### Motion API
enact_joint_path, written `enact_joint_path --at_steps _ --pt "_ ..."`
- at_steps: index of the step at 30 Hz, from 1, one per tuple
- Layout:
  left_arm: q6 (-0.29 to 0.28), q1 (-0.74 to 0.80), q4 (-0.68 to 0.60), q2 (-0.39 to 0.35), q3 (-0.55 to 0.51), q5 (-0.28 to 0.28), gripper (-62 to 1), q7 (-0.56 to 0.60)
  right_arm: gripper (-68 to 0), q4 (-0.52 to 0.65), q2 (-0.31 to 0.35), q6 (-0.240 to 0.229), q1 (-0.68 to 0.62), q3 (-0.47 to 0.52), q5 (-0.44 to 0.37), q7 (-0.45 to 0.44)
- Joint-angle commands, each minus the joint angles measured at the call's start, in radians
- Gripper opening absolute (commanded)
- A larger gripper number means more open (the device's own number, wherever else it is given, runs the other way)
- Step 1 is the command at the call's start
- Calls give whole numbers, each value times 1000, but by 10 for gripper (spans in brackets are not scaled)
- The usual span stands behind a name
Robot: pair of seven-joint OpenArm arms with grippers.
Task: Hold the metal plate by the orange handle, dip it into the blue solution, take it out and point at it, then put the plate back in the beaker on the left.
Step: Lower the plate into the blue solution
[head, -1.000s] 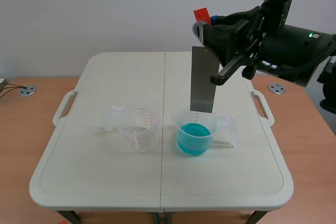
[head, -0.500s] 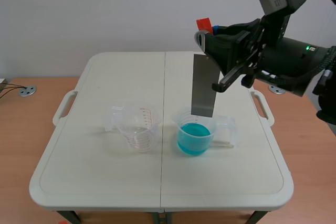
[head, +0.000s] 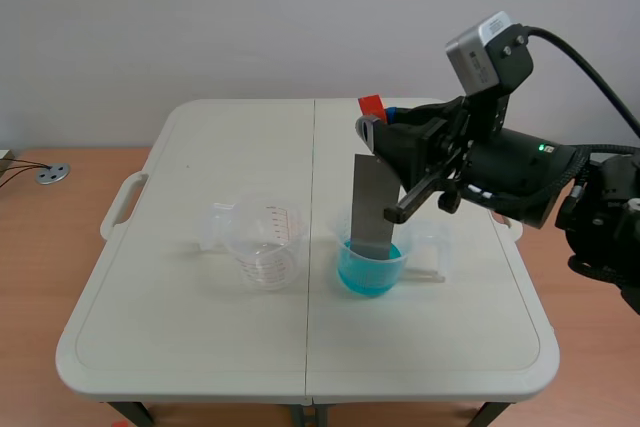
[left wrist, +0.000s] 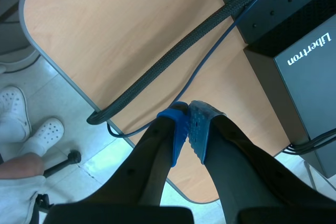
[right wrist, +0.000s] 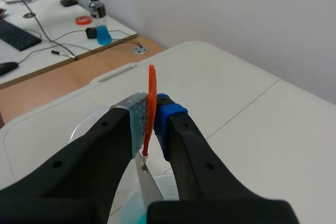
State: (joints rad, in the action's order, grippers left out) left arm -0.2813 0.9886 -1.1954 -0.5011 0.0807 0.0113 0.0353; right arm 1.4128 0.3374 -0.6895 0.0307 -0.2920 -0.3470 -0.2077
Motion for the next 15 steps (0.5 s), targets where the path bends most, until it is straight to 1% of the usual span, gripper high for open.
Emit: enact_joint_path --at_steps 1,7,15 --pt "-1 8 -10 5 -2 3 -590 5 -664 3 -5 -1 22 -11 -14 -28" --pt "-1 5 -10 5 -2 3 -598 5 -664 -43 -28 -1 22 -11 37 -37" --pt "-1 5 -1 5 -2 3 -599 5 -664 -87 -33 -1 22 -11 102 -84"
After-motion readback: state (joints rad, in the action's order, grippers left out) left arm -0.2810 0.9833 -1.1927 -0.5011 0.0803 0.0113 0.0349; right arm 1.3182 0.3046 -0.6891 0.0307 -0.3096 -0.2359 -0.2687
